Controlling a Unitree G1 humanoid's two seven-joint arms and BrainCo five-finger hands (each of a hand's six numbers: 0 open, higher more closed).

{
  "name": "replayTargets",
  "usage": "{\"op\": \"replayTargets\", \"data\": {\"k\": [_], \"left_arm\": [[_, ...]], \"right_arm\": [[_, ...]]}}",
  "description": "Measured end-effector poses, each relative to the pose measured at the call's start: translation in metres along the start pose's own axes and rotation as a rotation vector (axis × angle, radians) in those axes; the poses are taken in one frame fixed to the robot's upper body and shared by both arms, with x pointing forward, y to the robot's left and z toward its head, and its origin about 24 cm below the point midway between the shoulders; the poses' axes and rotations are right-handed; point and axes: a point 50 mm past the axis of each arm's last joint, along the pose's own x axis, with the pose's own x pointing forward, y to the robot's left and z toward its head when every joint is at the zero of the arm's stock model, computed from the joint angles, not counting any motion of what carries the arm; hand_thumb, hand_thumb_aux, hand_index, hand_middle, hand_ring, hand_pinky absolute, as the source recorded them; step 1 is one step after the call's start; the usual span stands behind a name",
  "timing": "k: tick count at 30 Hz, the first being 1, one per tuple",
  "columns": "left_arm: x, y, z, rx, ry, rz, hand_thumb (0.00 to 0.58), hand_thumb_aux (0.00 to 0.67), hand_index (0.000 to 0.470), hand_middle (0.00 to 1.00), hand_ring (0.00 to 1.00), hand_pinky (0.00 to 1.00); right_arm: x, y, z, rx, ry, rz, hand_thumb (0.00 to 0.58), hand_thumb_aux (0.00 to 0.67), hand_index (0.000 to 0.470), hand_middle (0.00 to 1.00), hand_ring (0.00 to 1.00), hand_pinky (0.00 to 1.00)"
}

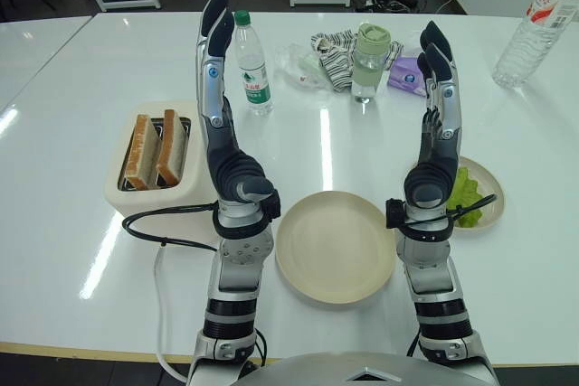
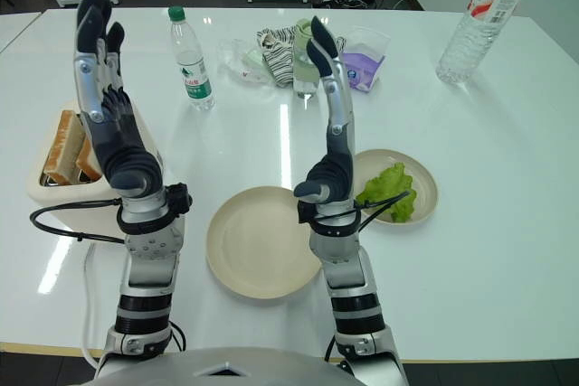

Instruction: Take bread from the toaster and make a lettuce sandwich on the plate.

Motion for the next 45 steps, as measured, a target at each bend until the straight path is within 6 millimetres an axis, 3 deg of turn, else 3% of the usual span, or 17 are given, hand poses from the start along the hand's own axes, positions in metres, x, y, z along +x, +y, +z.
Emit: {"op": "replayTargets", "data": {"k": [10, 14, 17, 24, 26, 30, 37, 45], "left_arm": [[0.0, 0.001, -0.001, 0.008, 0.008, 0.003, 0.0, 0.0, 0.0, 0.0, 0.0, 0.0], [0.002, 0.011, -0.006, 0.072, 0.039, 0.005, 0.0, 0.0, 0.0, 0.0, 0.0, 0.0], [0.008, 0.044, -0.013, 0.249, 0.083, -0.036, 0.0, 0.0, 0.0, 0.0, 0.0, 0.0], [-0.007, 0.157, -0.018, 0.823, 0.354, -0.25, 0.0, 0.0, 0.0, 0.0, 0.0, 0.0], [-0.012, 0.182, -0.012, 0.937, 0.436, -0.294, 0.0, 0.0, 0.0, 0.0, 0.0, 0.0], [-0.021, 0.209, -0.008, 1.08, 0.59, -0.429, 0.0, 0.0, 0.0, 0.0, 0.0, 0.0], [-0.044, 0.211, -0.023, 1.123, 0.746, -0.623, 0.0, 0.0, 0.0, 0.0, 0.0, 0.0], [-0.05, 0.221, -0.036, 1.165, 0.811, -0.638, 0.0, 0.0, 0.0, 0.0, 0.0, 0.0]], "right_arm": [[0.0, 0.001, 0.001, 0.008, -0.008, 0.009, 0.0, 0.0, 0.0, 0.0, 0.0, 0.0], [-0.001, 0.001, 0.001, 0.008, -0.006, 0.01, 0.0, 0.0, 0.0, 0.0, 0.0, 0.0], [-0.003, 0.001, 0.002, 0.008, 0.001, 0.011, 0.0, 0.0, 0.0, 0.0, 0.0, 0.0], [-0.008, -0.005, 0.003, -0.015, 0.014, -0.009, 0.0, 0.0, 0.0, 0.0, 0.0, 0.0], [-0.009, -0.006, 0.003, -0.021, 0.019, -0.011, 0.0, 0.0, 0.0, 0.0, 0.0, 0.0], [-0.009, -0.007, 0.002, -0.028, 0.023, -0.012, 0.0, 0.0, 0.0, 0.0, 0.0, 0.0], [-0.009, -0.011, 0.001, -0.048, 0.026, -0.01, 0.0, 0.0, 0.0, 0.0, 0.0, 0.0], [-0.01, -0.014, 0.0, -0.063, 0.025, -0.017, 0.0, 0.0, 0.0, 0.0, 0.0, 0.0]]}}
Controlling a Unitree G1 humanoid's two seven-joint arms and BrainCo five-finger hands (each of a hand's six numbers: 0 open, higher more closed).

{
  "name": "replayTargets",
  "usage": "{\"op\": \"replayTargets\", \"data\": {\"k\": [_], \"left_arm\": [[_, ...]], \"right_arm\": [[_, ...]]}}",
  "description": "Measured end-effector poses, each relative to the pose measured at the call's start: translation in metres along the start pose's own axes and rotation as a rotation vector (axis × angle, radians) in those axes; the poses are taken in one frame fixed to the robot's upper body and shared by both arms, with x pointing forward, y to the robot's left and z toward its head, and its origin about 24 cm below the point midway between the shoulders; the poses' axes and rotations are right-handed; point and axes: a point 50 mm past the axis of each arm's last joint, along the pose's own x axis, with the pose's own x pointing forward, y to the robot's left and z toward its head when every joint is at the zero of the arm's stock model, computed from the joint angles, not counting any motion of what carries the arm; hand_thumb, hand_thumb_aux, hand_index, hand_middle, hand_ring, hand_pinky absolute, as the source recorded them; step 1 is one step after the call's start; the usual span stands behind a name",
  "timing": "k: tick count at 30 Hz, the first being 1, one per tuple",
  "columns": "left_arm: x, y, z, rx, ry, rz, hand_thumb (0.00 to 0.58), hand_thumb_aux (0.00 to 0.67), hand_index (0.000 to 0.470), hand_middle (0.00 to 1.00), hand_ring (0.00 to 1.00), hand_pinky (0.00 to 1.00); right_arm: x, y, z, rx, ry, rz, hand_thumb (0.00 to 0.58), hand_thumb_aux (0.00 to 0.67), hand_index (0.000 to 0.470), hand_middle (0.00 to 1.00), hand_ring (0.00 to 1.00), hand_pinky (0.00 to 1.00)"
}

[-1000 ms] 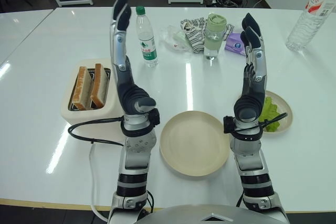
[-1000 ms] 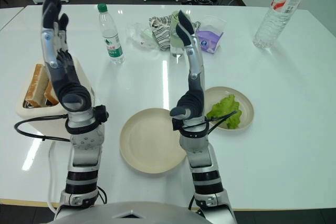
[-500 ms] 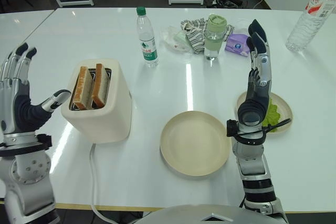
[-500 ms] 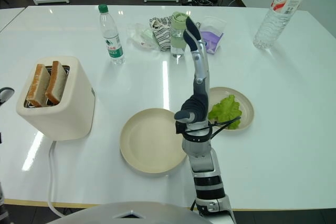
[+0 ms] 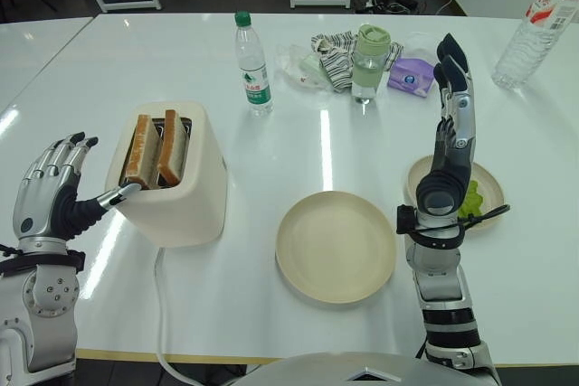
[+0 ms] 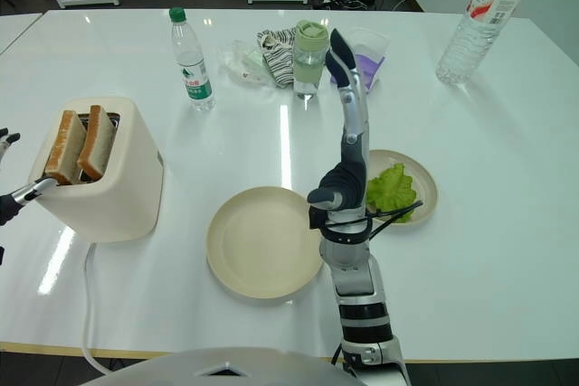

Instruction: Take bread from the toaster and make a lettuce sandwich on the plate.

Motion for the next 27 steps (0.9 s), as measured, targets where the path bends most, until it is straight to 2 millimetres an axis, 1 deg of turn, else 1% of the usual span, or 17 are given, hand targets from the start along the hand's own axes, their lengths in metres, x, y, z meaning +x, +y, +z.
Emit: {"op": "replayTargets", "data": {"k": [5, 13, 16, 17, 18, 19, 20, 21, 27], "left_arm": [[0.002, -0.003, 0.002, 0.015, -0.003, -0.008, 0.0, 0.0, 0.0, 0.0, 0.0, 0.0], [0.007, -0.01, 0.016, 0.01, -0.064, -0.042, 0.0, 0.0, 0.0, 0.0, 0.0, 0.0], [0.007, -0.013, 0.018, 0.012, -0.077, -0.057, 0.0, 0.0, 0.0, 0.0, 0.0, 0.0], [0.008, -0.013, 0.019, 0.014, -0.079, -0.06, 0.018, 0.011, 0.007, 0.0, 0.0, 0.0], [0.008, -0.014, 0.019, 0.016, -0.081, -0.065, 0.108, 0.066, 0.046, 0.0, 0.0, 0.0], [0.008, -0.015, 0.019, 0.017, -0.08, -0.07, 0.265, 0.176, 0.123, 0.0, 0.0, 0.0], [0.008, -0.016, 0.018, 0.022, -0.077, -0.075, 0.46, 0.365, 0.256, 0.0, 0.0, 0.0], [0.008, -0.016, 0.018, 0.022, -0.075, -0.077, 0.58, 0.67, 0.47, 0.0, 0.0, 0.0], [0.012, -0.01, 0.018, 0.029, -0.08, -0.066, 0.58, 0.67, 0.47, 0.0, 0.0, 0.0]], "right_arm": [[0.0, -0.001, 0.0, -0.003, 0.0, -0.005, 0.0, 0.0, 0.0, 0.0, 0.0, 0.0], [-0.003, -0.002, 0.001, -0.007, 0.007, -0.017, 0.0, 0.0, 0.0, 0.0, 0.0, 0.0], [-0.003, -0.002, 0.001, -0.007, 0.008, -0.018, 0.0, 0.0, 0.0, 0.0, 0.0, 0.0], [-0.003, -0.002, 0.001, -0.007, 0.008, -0.019, 0.0, 0.0, 0.0, 0.0, 0.0, 0.0], [-0.003, -0.002, 0.001, -0.008, 0.008, -0.02, 0.0, 0.0, 0.0, 0.0, 0.0, 0.0], [-0.003, -0.002, 0.001, -0.008, 0.009, -0.02, 0.0, 0.0, 0.0, 0.0, 0.0, 0.0], [-0.003, -0.002, 0.001, -0.008, 0.01, -0.022, 0.0, 0.0, 0.0, 0.0, 0.0, 0.0], [-0.003, -0.002, 0.001, -0.008, 0.011, -0.023, 0.0, 0.0, 0.0, 0.0, 0.0, 0.0], [-0.003, -0.001, 0.002, -0.014, 0.009, -0.02, 0.0, 0.0, 0.0, 0.0, 0.0, 0.0]]}}
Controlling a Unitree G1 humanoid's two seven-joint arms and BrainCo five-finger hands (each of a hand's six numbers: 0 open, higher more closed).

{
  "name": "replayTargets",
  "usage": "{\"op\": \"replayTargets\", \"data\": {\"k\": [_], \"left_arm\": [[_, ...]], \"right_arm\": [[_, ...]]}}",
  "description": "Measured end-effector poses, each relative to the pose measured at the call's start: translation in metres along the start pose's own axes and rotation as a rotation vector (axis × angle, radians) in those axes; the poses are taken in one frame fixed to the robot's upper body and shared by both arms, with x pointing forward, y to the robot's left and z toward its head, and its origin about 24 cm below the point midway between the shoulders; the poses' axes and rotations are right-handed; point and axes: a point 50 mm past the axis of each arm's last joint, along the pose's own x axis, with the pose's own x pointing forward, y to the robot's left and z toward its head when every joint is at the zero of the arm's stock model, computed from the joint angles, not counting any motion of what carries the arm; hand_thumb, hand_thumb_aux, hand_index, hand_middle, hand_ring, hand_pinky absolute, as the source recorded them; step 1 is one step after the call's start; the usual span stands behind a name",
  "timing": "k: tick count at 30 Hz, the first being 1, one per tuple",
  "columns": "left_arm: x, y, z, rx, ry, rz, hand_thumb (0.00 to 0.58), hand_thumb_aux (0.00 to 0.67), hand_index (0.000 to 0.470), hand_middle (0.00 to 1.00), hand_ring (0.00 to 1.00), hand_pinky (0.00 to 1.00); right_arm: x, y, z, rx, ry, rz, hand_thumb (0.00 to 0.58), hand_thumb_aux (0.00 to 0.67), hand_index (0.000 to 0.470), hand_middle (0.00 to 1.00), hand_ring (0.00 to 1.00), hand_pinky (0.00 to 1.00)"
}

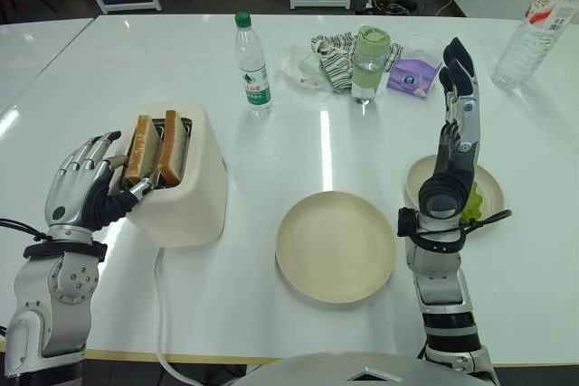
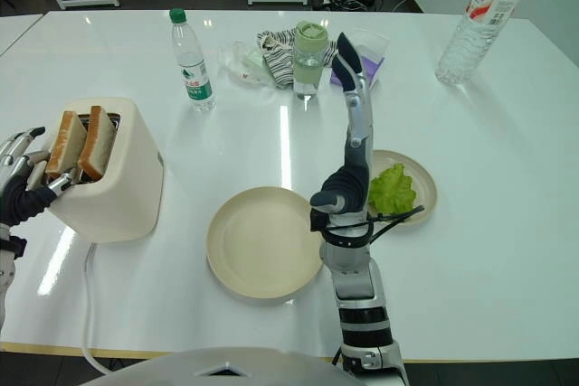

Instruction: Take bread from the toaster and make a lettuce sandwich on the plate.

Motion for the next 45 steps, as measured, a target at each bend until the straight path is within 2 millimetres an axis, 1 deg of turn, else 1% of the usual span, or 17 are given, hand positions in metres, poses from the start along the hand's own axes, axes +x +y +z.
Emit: {"op": "replayTargets", "data": {"k": [8, 20, 23, 26, 28, 32, 33, 39, 45], "left_arm": [[-0.001, 0.001, 0.001, -0.046, 0.003, -0.009, 0.58, 0.67, 0.47, 0.0, 0.0, 0.0], [0.004, 0.002, 0.001, -0.15, 0.02, -0.022, 0.58, 0.67, 0.47, 0.0, 0.0, 0.0], [0.005, 0.01, 0.003, -0.173, 0.013, 0.037, 0.58, 0.67, 0.47, 0.0, 0.0, 0.0], [0.008, 0.028, 0.009, -0.197, -0.015, 0.136, 0.58, 0.67, 0.47, 0.0, 0.0, 0.0], [0.007, 0.033, 0.01, -0.198, -0.025, 0.164, 0.58, 0.67, 0.47, 0.0, 0.0, 0.0], [0.008, 0.038, 0.014, -0.2, -0.04, 0.19, 0.58, 0.67, 0.47, 0.0, 0.0, 0.0], [0.008, 0.038, 0.014, -0.202, -0.042, 0.193, 0.58, 0.67, 0.47, 1.0, 1.0, 1.0], [0.012, 0.033, 0.019, -0.255, -0.046, 0.22, 0.58, 0.67, 0.47, 1.0, 1.0, 1.0], [0.022, 0.039, 0.018, -0.314, -0.049, 0.328, 0.58, 0.67, 0.47, 1.0, 1.0, 1.0]], "right_arm": [[-0.001, -0.002, 0.0, -0.008, 0.005, -0.005, 0.0, 0.0, 0.0, 0.0, 0.0, 0.0], [-0.001, -0.003, 0.0, -0.014, 0.007, -0.016, 0.0, 0.0, 0.0, 0.0, 0.0, 0.0], [-0.001, -0.003, 0.0, -0.013, 0.006, -0.016, 0.0, 0.0, 0.0, 0.0, 0.0, 0.0], [-0.001, -0.003, 0.0, -0.013, 0.007, -0.016, 0.0, 0.0, 0.0, 0.0, 0.0, 0.0], [-0.001, -0.003, 0.0, -0.014, 0.007, -0.016, 0.0, 0.0, 0.0, 0.0, 0.0, 0.0], [-0.001, -0.003, 0.0, -0.014, 0.007, -0.016, 0.0, 0.0, 0.0, 0.0, 0.0, 0.0], [-0.001, -0.003, 0.0, -0.014, 0.007, -0.016, 0.0, 0.0, 0.0, 0.0, 0.0, 0.0], [-0.001, -0.003, 0.0, -0.014, 0.007, -0.016, 0.0, 0.0, 0.0, 0.0, 0.0, 0.0], [-0.002, -0.003, -0.001, -0.014, 0.01, -0.015, 0.0, 0.0, 0.0, 0.0, 0.0, 0.0]]}}
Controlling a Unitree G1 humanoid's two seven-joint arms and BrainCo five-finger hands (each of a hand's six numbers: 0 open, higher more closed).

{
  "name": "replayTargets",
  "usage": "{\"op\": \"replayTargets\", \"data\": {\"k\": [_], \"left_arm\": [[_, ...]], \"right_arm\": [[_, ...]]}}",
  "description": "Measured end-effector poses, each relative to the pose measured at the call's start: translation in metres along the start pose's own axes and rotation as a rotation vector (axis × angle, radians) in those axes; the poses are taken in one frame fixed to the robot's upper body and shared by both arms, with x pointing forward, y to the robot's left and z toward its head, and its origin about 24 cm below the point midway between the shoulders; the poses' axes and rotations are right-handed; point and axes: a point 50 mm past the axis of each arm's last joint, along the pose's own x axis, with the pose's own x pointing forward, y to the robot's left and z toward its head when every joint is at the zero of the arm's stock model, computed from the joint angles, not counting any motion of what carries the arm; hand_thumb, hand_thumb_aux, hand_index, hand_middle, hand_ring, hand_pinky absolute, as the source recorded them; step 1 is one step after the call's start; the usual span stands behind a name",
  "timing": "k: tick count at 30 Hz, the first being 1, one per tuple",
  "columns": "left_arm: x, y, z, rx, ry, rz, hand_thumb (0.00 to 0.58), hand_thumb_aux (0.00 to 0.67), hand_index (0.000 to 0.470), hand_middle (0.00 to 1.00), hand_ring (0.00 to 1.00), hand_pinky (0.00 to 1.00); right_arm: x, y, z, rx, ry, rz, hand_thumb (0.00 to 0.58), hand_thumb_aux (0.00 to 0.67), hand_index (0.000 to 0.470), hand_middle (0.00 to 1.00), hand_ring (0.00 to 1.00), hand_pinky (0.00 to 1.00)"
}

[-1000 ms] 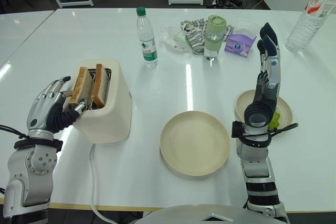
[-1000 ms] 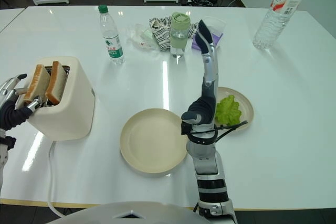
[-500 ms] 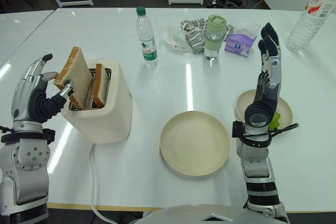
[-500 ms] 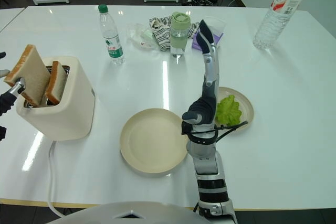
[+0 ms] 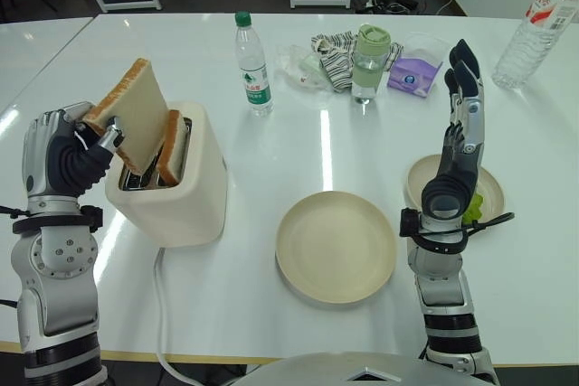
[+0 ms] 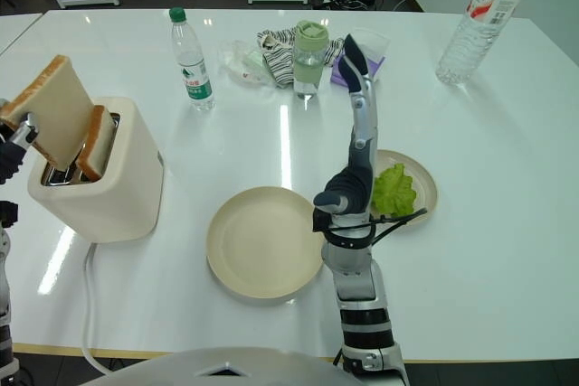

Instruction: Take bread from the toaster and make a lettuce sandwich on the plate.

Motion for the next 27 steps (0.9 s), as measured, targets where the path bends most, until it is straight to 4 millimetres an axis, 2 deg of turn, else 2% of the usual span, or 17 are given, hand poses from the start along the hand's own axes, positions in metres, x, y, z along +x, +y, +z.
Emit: {"op": "replayTargets", "data": {"k": [10, 13, 17, 19, 22, 25, 27], "left_arm": [[0.008, 0.006, 0.003, -0.06, -0.029, 0.129, 0.58, 0.67, 0.47, 1.0, 1.0, 1.0], [0.012, 0.015, 0.016, -0.093, -0.101, 0.176, 0.58, 0.67, 0.47, 1.0, 1.0, 1.0], [0.019, 0.031, 0.055, -0.214, -0.264, 0.24, 0.58, 0.67, 0.47, 1.0, 1.0, 1.0], [0.022, 0.021, 0.081, -0.361, -0.345, 0.176, 0.58, 0.67, 0.47, 1.0, 1.0, 1.0], [0.02, 0.009, 0.099, -0.488, -0.382, 0.094, 0.58, 0.67, 0.47, 1.0, 1.0, 1.0], [0.013, -0.014, 0.122, -0.651, -0.407, -0.052, 0.58, 0.67, 0.47, 1.0, 1.0, 1.0], [0.007, -0.036, 0.132, -0.748, -0.387, -0.176, 0.58, 0.67, 0.47, 1.0, 1.0, 1.0]], "right_arm": [[0.0, 0.001, -0.002, 0.002, 0.006, 0.003, 0.0, 0.0, 0.0, 0.0, 0.0, 0.0], [-0.001, 0.002, -0.003, 0.003, 0.01, 0.004, 0.0, 0.0, 0.0, 0.0, 0.0, 0.0], [0.001, 0.003, -0.005, 0.007, 0.005, 0.004, 0.0, 0.0, 0.0, 0.0, 0.0, 0.0], [0.005, 0.004, -0.005, 0.011, -0.01, -0.005, 0.0, 0.0, 0.0, 0.0, 0.0, 0.0], [0.006, 0.002, -0.007, 0.006, -0.014, -0.017, 0.0, 0.0, 0.0, 0.0, 0.0, 0.0], [0.009, -0.003, -0.009, -0.012, -0.024, -0.034, 0.0, 0.0, 0.0, 0.0, 0.0, 0.0], [0.012, -0.01, -0.01, -0.026, -0.029, -0.064, 0.0, 0.0, 0.0, 0.0, 0.0, 0.0]]}}
